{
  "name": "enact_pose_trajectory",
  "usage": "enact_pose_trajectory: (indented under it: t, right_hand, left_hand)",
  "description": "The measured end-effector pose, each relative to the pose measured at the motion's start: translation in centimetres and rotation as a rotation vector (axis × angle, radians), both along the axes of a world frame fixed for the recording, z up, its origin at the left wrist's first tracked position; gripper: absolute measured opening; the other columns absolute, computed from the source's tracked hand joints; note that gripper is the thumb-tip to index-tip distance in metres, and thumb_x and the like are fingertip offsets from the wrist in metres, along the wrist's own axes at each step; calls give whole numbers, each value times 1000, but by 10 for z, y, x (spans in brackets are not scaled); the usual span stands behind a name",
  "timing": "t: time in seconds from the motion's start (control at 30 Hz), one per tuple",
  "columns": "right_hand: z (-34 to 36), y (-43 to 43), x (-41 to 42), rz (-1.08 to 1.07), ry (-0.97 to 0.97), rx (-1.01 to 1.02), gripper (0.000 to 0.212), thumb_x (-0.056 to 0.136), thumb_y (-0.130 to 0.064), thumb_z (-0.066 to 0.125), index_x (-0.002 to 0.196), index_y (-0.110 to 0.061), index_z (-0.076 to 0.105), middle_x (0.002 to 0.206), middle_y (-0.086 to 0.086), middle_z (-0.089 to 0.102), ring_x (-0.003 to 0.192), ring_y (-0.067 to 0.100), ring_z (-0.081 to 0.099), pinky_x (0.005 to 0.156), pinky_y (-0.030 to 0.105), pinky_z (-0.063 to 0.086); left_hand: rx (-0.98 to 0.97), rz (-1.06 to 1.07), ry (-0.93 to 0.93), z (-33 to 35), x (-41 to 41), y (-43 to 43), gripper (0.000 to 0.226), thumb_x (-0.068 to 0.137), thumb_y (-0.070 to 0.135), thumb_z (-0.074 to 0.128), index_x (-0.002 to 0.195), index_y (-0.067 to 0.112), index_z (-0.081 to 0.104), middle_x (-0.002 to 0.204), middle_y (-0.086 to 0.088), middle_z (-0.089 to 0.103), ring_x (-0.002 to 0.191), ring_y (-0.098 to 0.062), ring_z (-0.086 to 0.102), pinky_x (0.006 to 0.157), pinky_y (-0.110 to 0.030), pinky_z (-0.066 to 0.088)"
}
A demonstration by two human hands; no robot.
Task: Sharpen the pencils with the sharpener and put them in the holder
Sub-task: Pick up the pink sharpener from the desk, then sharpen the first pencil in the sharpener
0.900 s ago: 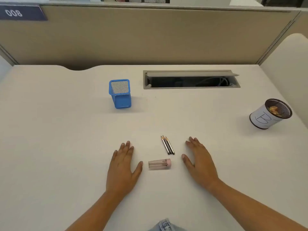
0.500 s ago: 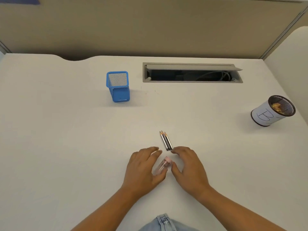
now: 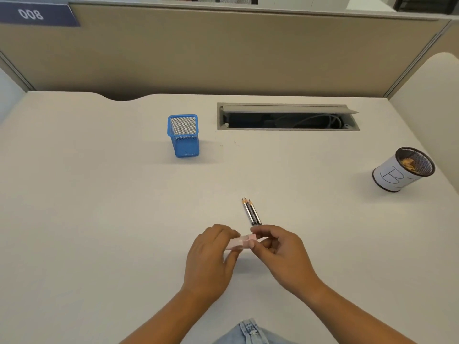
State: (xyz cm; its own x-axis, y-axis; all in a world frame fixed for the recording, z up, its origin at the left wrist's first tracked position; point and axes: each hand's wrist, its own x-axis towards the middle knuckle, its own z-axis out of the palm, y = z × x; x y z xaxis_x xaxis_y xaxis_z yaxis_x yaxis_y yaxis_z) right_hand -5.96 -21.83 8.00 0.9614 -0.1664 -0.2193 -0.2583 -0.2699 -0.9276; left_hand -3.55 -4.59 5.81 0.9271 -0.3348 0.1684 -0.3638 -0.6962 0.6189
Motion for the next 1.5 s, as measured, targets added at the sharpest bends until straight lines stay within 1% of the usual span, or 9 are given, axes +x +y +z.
enact_pose_trajectory:
  t: [0.17,0.33,0.53,0.73,0.9,0.97,1.17,1.3,1.5]
  right_hand:
    - [31,8,-10,65,-89,-9,15,84,-23,77,98,-28,74,94,-11,75,83,11,71,70,23,58]
    - [52,14,-26,162,-156,-107,15,88,-22,72,103,-26,75,94,-14,76,88,10,72,76,20,59]
    - [56,16,-38,234,-200,-329,28,85,-35,62,108,-25,75,95,-21,74,88,-1,70,77,10,55]
    - [56,12,-30,57,-12,-9,26,91,-1,61,89,-20,79,79,-2,77,68,11,71,63,19,56]
    - [58,13,-26,53,32,134,19,94,-7,60,89,-14,77,79,6,77,67,14,70,64,26,59]
    - [56,10,-19,24,59,152,14,94,-13,61,92,-12,75,81,9,77,68,16,71,65,28,59]
    - [14,-16,25,-86,116,-228,4,86,-17,70,88,-20,72,78,-1,75,71,18,70,67,30,57]
    - [-8,-23,46,16,161,-436,21,80,-18,75,98,-23,68,86,-8,68,74,8,67,69,21,53]
    - [-19,-21,64,146,215,-622,36,79,-18,75,112,-24,63,89,-10,65,83,14,66,78,30,55]
  left_hand:
    - [-68,38,173,26,-12,-2,28,87,36,64,109,34,46,98,19,59,88,-5,59,74,-21,49]
    - [-58,-39,205,38,-29,2,26,96,42,50,121,37,51,108,18,66,83,-3,56,71,-8,41]
    - [-56,-18,195,39,-44,9,22,94,40,52,116,39,54,105,18,67,86,-3,59,77,-22,52]
    - [-184,-35,245,43,-47,15,31,83,46,61,110,42,48,89,19,56,72,-4,51,63,-21,46]
    - [-285,-91,256,47,-47,22,20,81,42,53,100,36,49,90,18,55,79,-12,50,69,-29,48]
    - [-290,-52,262,47,-45,25,19,84,43,52,101,36,53,90,20,57,82,-9,52,70,-21,45]
    - [-245,66,295,44,-32,34,25,87,34,68,111,39,62,95,23,67,89,-1,62,75,-14,43]
    - [-228,111,356,38,-25,35,28,84,36,71,109,43,61,95,29,69,88,3,64,74,-13,46]
    - [-204,147,416,29,-17,35,23,84,38,70,105,43,61,96,30,67,90,5,62,75,-9,43]
